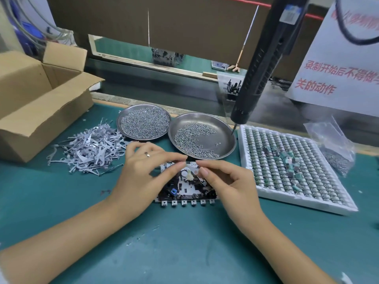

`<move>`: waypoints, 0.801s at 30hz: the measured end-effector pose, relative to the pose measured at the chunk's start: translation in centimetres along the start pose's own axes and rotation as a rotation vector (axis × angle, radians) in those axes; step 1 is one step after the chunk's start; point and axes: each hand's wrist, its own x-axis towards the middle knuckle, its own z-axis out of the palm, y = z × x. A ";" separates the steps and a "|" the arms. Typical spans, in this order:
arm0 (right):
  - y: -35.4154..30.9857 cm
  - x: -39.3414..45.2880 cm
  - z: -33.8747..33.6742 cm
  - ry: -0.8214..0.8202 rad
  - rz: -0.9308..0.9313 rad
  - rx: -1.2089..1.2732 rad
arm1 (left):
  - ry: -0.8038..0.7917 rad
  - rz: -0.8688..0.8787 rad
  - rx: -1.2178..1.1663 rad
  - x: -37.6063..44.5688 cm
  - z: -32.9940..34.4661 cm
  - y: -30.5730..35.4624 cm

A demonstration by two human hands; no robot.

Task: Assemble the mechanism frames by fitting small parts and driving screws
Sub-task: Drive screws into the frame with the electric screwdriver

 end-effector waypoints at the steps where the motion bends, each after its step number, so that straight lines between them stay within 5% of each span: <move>1: 0.0 0.0 0.0 -0.005 0.003 -0.009 | -0.013 -0.036 -0.032 -0.1 0.0 0.0; 8: 0.6 0.1 -0.4 -0.051 -0.021 -0.229 | -0.163 -0.207 -0.186 0.0 -0.4 -0.2; 24: 0.1 -0.1 -0.5 -0.142 -0.009 -0.298 | -0.349 -0.302 -0.264 0.1 -0.8 -1.0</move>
